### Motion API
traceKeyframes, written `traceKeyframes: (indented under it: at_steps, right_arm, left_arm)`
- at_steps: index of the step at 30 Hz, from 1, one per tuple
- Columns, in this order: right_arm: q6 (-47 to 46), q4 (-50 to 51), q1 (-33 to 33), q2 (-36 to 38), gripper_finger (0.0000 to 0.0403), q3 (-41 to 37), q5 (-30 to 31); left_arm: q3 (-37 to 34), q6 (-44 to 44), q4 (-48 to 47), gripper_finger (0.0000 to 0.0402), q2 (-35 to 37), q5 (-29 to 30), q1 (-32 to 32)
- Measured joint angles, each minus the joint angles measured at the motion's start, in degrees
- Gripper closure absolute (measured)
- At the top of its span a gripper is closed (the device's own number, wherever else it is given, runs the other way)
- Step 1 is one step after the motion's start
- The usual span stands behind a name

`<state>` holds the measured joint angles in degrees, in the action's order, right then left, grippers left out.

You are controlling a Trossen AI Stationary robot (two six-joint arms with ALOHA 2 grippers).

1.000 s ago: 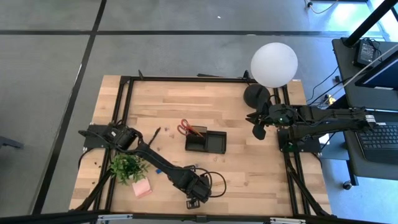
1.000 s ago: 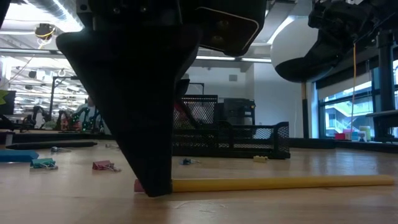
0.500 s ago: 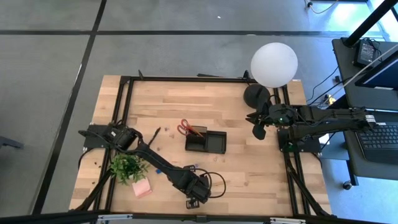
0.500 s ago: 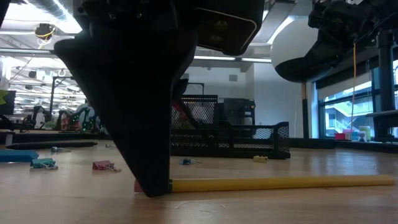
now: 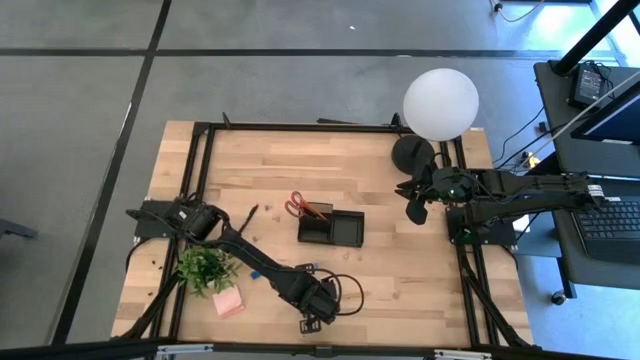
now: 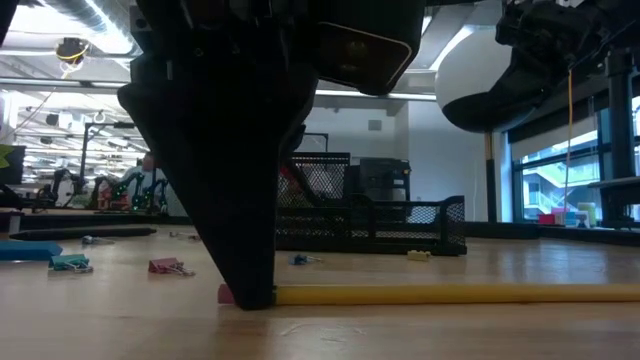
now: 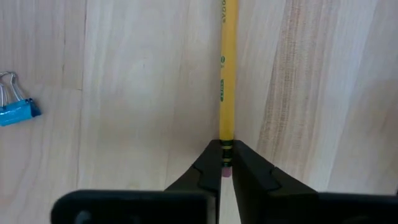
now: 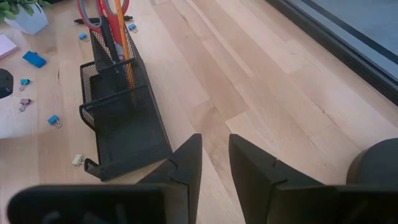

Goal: Pick and place office supplies into organizer
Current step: Put the light yellow pencil into the black desk organizer

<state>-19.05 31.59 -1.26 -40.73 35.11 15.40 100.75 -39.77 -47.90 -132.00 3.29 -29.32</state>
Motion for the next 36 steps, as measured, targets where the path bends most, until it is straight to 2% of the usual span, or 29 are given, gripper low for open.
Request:
traceKeyframes:
  at_steps: [9,22,30,36]
  right_arm:
    - [0.0,0.0,0.0,0.0,0.0318,0.0,0.0]
    - [0.0,0.0,0.0,0.0,0.0318,0.0,0.0]
    - [0.0,0.0,0.0,0.0,0.0318,0.0,0.0]
    - [0.0,0.0,0.0,0.0,0.0318,0.0,0.0]
  left_arm:
    - [-0.1,-1.0,0.1,0.0384,0.4,-0.6,0.1]
    - [-0.4,-1.5,-0.7,0.0384,6.4,-0.2,1.9]
    - [-0.3,-1.0,-1.1,0.0384,8.9,-1.8,2.4]
    - [-0.2,-0.4,-3.0,0.0384,13.7,-1.7,3.3]
